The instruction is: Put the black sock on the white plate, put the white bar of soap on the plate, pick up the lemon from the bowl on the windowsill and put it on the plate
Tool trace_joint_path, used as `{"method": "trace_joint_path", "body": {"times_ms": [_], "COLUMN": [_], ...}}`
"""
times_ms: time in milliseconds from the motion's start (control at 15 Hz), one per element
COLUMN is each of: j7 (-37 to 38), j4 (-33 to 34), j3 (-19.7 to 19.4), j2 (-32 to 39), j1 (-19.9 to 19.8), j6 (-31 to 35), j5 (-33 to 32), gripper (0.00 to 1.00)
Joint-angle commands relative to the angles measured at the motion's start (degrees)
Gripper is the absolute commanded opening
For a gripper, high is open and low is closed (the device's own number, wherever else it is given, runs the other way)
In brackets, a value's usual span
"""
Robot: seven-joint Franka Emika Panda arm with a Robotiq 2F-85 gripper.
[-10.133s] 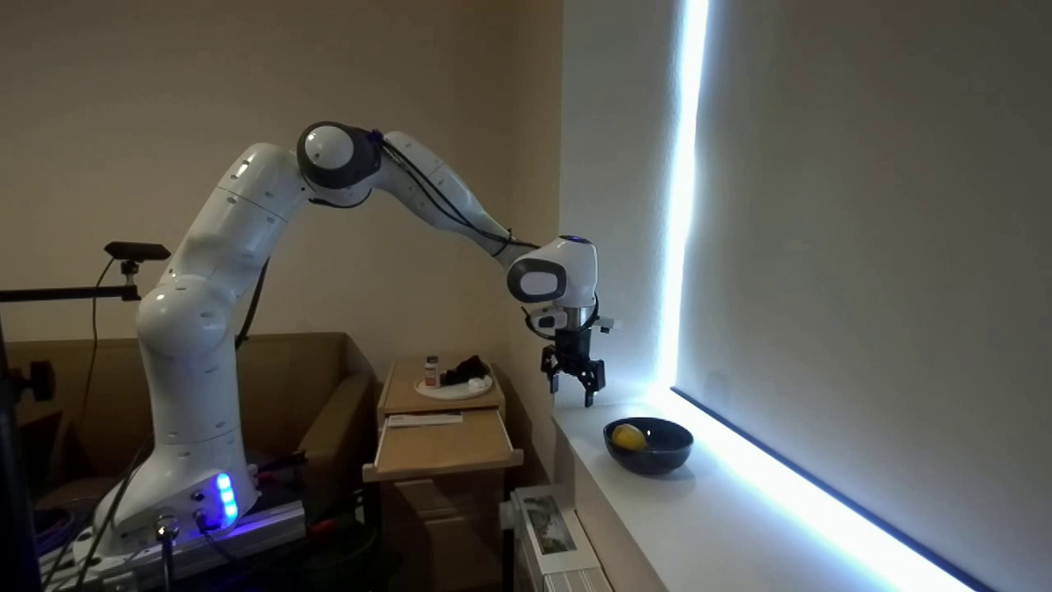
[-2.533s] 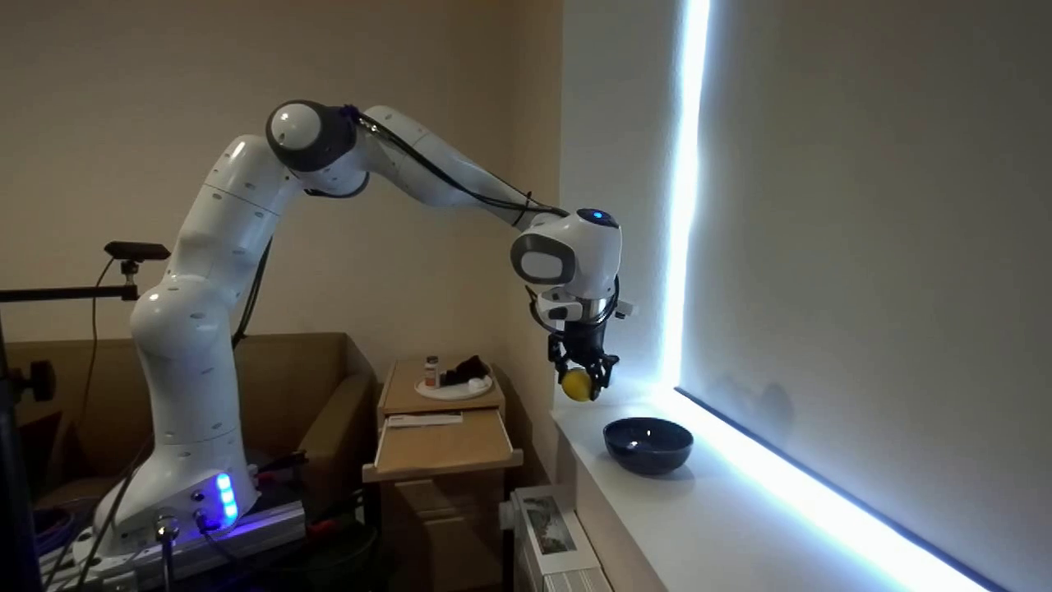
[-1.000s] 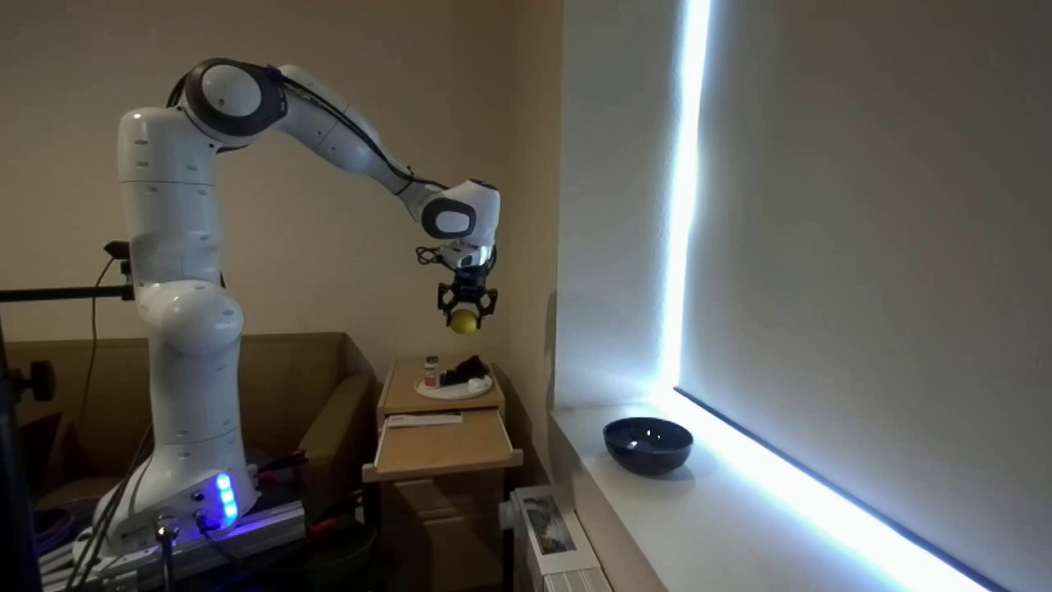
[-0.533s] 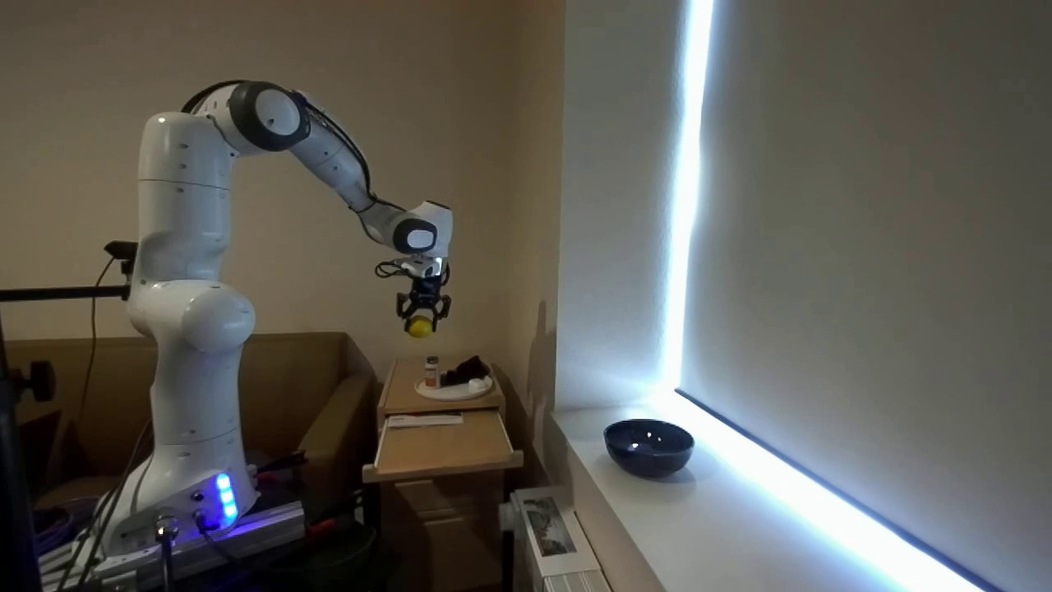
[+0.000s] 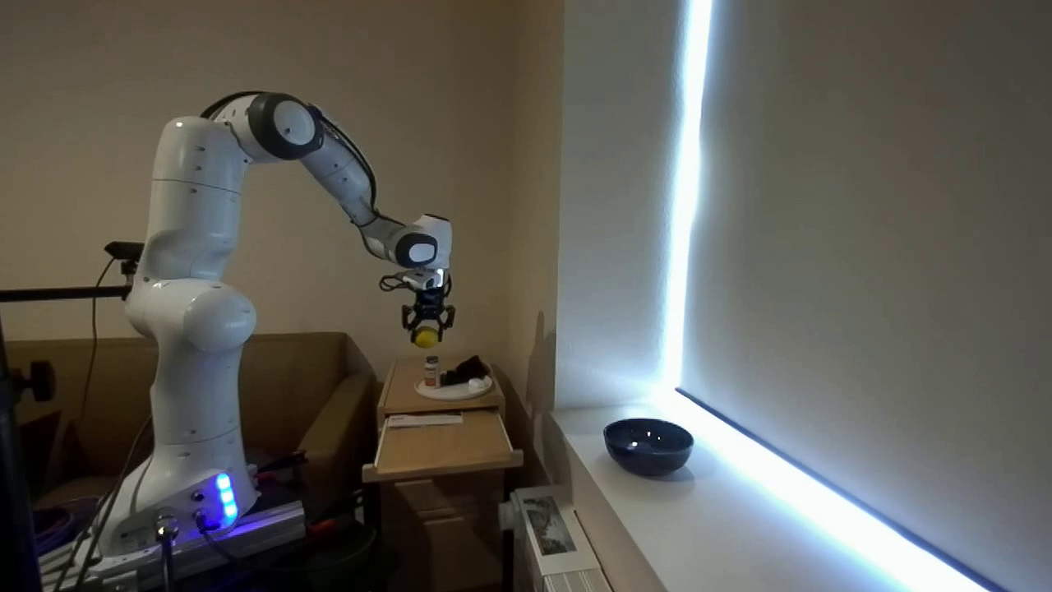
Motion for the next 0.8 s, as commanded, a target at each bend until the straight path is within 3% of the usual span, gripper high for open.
{"method": "trace_joint_path", "body": {"times_ms": [0, 67, 200, 267, 467, 533, 733], "j7": [7.7, 11.0, 15.3, 12.3, 14.2, 14.3, 16.8], "j4": [4.4, 5.5, 8.2, 4.6, 7.4, 8.6, 12.5], "j3": [0.7, -0.5, -1.4, -0.3, -0.9, -1.5, -1.7], "j2": [8.2, 10.3, 13.2, 10.3, 13.3, 14.4, 19.9], "j1": [3.7, 5.5, 7.5, 6.2, 7.4, 7.5, 8.2], "j6": [10.1, 13.2, 13.6, 12.8, 13.1, 11.0, 15.1], "j5": [-3.6, -7.7, -9.7, -7.7, -8.5, -9.4, -8.3], "gripper": [0.51, 0.51, 0.51, 0.76, 0.76, 0.51, 0.51]}}
